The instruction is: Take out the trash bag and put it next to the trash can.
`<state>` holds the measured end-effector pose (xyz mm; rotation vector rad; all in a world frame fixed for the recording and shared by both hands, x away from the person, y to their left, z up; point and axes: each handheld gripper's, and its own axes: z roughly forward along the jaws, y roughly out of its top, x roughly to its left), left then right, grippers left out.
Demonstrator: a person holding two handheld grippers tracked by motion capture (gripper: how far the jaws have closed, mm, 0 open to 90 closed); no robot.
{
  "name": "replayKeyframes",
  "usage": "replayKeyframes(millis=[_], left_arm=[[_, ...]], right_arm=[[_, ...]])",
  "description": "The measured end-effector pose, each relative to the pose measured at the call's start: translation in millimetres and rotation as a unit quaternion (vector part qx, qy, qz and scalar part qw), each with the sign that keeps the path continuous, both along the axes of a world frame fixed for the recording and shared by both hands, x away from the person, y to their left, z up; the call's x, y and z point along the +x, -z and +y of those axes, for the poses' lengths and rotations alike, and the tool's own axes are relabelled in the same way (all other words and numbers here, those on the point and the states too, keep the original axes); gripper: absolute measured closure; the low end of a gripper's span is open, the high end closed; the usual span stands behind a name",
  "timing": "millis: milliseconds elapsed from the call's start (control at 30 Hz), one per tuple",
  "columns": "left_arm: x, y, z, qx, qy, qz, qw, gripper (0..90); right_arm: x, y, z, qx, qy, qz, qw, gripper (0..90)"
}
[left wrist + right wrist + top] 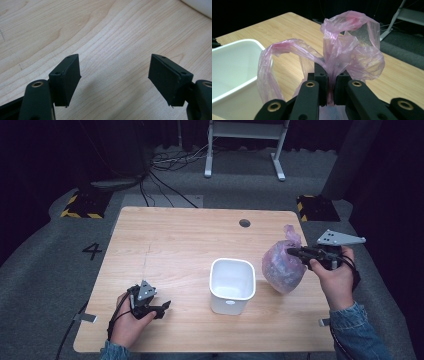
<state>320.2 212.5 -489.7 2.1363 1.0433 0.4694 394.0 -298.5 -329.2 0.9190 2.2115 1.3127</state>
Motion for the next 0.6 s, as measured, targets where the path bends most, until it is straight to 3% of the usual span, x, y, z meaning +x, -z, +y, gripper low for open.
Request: replayKeyframes(millis=[367, 600], left_arm=[[-0.5, 0.9, 0.1, -0.001, -0.002, 0.003, 1.0000, 25.1], [1.7, 2.0, -2.4, -0.002, 0.003, 0.005, 1.0000, 25.1]], right_arm=[[14.1, 35.3, 16.4, -0.007, -0.016, 0.040, 0.9991, 83.4], [14.3, 43.7, 20.8, 0.003, -0.022, 0.041, 0.9989, 75.4]])
